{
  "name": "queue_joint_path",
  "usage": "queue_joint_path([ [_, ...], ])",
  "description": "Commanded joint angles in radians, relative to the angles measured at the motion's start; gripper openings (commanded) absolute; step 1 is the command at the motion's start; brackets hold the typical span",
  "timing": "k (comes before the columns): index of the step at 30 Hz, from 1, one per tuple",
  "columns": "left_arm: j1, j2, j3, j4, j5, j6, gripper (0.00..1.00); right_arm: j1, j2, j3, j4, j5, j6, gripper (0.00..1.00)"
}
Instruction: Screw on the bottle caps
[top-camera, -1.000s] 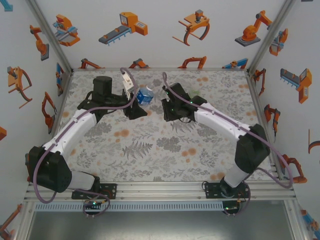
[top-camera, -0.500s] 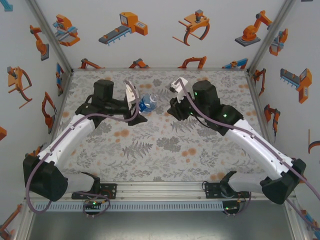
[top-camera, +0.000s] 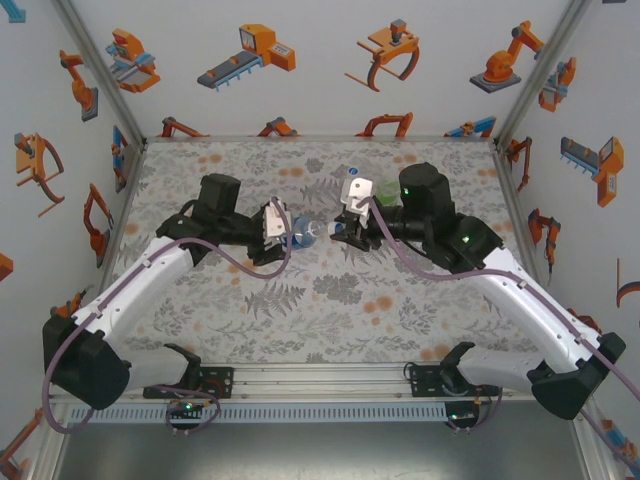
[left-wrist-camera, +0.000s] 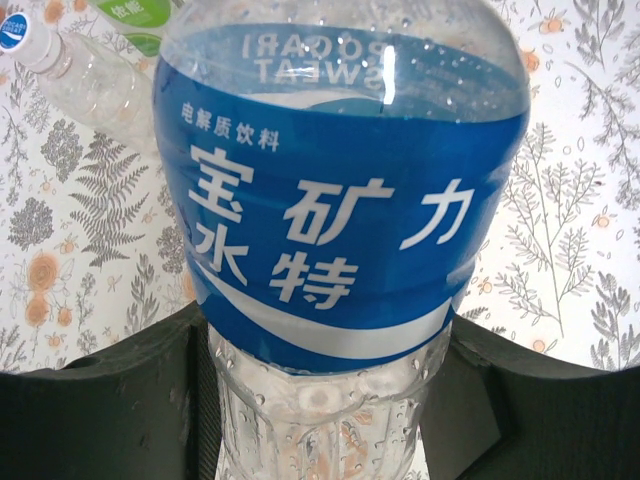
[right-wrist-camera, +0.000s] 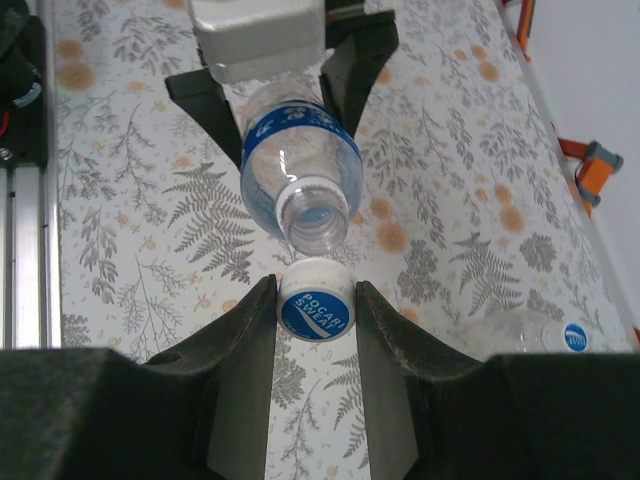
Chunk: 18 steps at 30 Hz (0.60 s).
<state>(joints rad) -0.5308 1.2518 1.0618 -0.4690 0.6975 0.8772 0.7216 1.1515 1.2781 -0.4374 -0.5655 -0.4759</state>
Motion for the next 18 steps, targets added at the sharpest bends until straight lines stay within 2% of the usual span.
queue_joint_path([
  [1,-0.009,-0.016,-0.005,-0.037,-0.010,0.061,0.00,0.003,0.000,0.004,0.026,-0.101,-0.058,0.23],
  [18,-0.022,-0.018,-0.006,-0.052,0.016,0.080,0.00,0.029,0.077,0.020,0.043,-0.086,-0.056,0.22],
])
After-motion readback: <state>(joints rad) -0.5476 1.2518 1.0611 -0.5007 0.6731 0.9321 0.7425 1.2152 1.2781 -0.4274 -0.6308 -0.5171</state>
